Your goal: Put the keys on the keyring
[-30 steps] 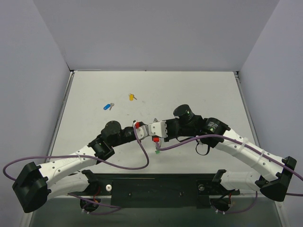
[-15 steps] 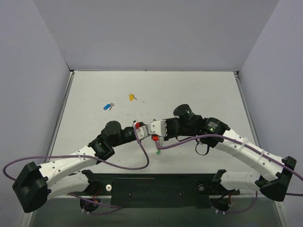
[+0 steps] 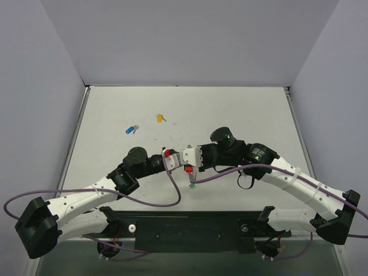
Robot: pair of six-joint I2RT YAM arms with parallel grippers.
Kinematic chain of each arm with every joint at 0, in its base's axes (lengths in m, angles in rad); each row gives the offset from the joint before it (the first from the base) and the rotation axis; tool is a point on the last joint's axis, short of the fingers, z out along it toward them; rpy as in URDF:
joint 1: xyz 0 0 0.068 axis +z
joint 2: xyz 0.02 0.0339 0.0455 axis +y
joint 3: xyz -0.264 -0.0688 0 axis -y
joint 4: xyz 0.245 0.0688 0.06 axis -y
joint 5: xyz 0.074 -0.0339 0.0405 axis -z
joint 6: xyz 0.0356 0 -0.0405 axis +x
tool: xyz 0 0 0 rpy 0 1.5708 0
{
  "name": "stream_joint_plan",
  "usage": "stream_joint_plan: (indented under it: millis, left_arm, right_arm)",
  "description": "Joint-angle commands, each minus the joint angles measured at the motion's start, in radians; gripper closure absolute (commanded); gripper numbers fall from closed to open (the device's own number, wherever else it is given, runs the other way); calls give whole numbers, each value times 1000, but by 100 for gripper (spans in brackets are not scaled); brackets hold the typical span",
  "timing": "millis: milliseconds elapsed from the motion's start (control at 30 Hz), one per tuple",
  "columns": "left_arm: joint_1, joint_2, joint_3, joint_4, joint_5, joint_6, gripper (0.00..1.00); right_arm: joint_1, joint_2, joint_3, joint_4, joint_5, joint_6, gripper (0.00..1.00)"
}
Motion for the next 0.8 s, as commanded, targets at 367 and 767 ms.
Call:
stream_joint_plan:
  millis: [367, 767]
  left_arm:
    - [-2, -2, 69, 74, -14, -24, 100]
    - [13, 5, 73, 78, -18, -54, 100]
  right_arm:
    - [43, -1, 11, -74, -32, -73, 100]
    - [62, -22, -7, -115, -49, -156, 100]
